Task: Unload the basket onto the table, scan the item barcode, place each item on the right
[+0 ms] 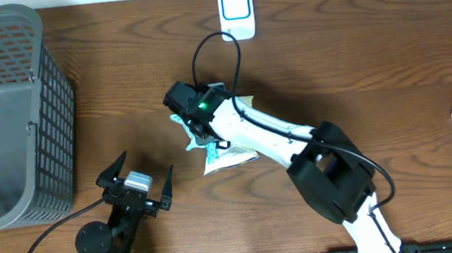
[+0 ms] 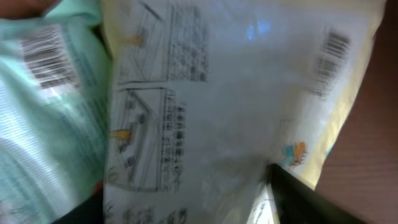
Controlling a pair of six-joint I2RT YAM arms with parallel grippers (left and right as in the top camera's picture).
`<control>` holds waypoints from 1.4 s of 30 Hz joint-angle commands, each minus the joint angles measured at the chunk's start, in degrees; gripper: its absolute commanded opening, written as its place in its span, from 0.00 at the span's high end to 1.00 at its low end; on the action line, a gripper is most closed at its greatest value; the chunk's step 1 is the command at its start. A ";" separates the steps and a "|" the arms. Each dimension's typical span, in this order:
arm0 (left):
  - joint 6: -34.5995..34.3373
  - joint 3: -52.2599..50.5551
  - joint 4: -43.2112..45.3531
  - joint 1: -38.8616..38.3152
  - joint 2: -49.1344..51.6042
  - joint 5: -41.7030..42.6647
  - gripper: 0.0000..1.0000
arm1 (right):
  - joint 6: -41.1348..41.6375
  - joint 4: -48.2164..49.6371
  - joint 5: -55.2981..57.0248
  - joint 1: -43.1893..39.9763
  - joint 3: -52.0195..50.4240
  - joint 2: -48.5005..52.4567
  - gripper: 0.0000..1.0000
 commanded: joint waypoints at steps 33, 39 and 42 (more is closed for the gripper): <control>0.74 -1.20 -1.90 -0.24 -0.20 0.74 0.02 | -21.51 -24.06 4.17 -7.34 14.43 -2.56 0.01; 0.76 -1.20 -1.90 -0.24 -0.20 0.74 0.02 | -13.88 -18.71 0.61 -7.61 14.99 -3.28 0.81; 0.74 -1.20 -1.90 -0.24 -0.20 0.74 0.02 | -7.72 -18.91 0.85 -7.61 14.21 -3.23 0.99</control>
